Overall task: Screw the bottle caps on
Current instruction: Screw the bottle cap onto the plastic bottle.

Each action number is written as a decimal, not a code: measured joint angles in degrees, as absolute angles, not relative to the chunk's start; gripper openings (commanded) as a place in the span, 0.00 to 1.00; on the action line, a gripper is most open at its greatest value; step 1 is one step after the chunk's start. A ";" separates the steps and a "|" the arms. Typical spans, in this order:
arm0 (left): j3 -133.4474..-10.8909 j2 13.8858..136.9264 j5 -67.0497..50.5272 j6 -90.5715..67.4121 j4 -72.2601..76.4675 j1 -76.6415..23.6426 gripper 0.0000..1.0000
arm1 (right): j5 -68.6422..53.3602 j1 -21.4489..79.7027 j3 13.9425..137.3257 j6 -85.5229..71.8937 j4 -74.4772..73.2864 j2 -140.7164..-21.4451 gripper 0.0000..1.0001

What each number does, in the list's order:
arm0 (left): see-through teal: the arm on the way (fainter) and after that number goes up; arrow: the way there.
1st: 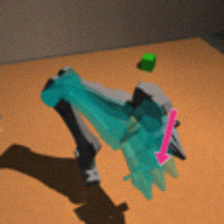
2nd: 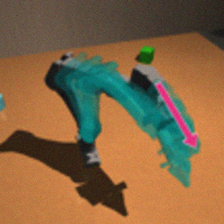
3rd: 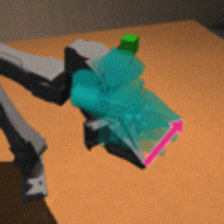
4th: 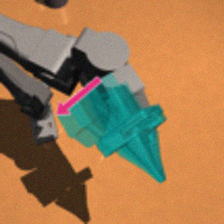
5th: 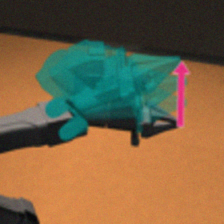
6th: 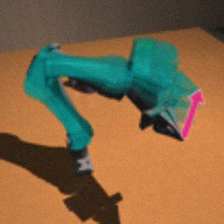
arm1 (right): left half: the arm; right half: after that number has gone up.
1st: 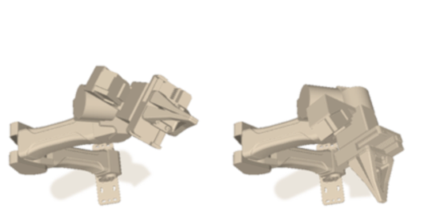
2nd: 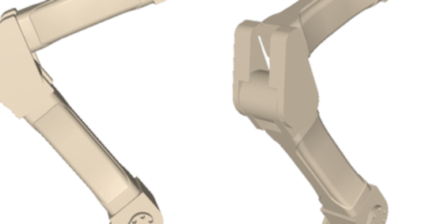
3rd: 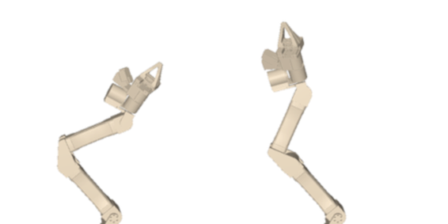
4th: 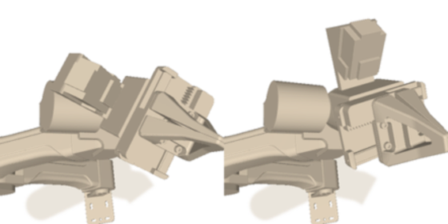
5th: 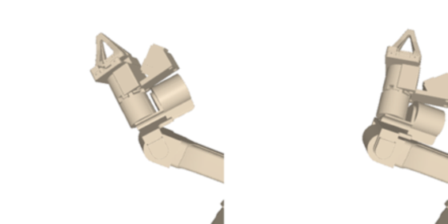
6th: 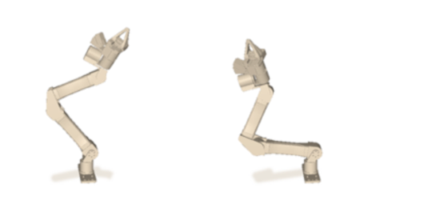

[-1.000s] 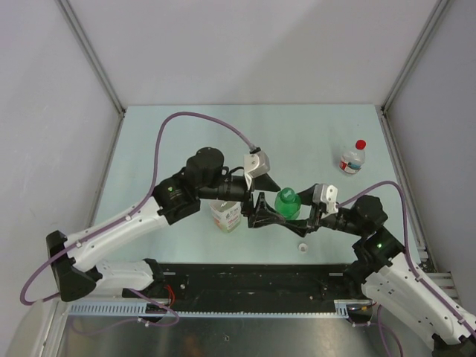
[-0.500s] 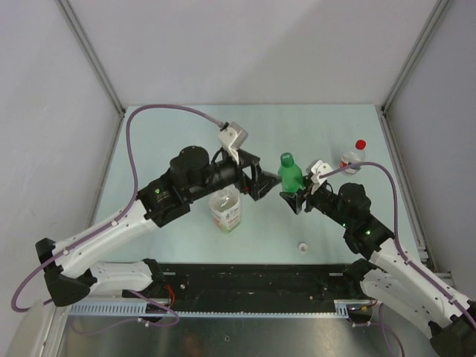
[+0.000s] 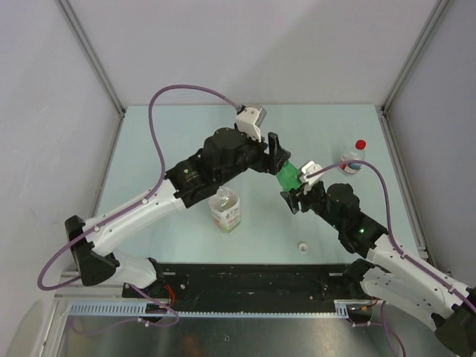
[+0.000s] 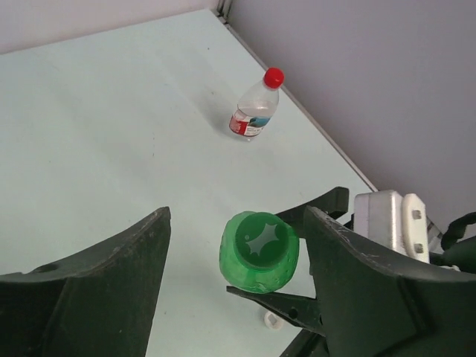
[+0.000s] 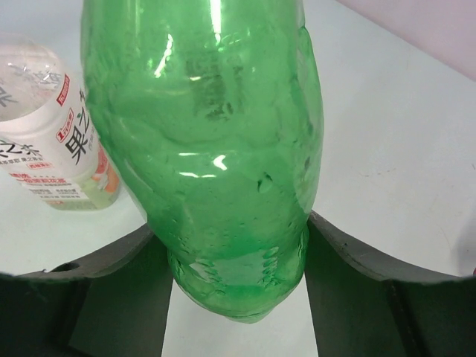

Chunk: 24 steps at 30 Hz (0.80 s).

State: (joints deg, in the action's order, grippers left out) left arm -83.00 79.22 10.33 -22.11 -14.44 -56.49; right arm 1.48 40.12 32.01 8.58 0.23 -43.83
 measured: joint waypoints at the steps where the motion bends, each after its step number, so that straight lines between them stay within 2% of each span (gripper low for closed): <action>1: -83.02 79.55 10.41 -22.26 -14.74 -56.49 0.72 | 2.07 40.36 32.14 8.71 0.16 -43.90 0.00; 10: -83.07 80.60 9.67 -23.05 -15.90 -56.66 0.51 | 4.25 41.69 33.26 9.17 -0.45 -44.60 0.00; 16: -83.07 80.62 5.72 -23.46 -15.81 -56.66 0.17 | 4.64 42.22 33.45 9.30 -0.89 -44.75 0.00; 18: -83.07 80.62 3.99 -23.31 -15.73 -56.51 0.09 | 4.34 42.19 33.45 9.30 -1.26 -44.53 0.00; 24: -80.44 78.37 -5.21 -21.65 -14.02 -54.68 0.05 | -1.74 41.19 33.45 9.56 -4.56 -40.64 0.00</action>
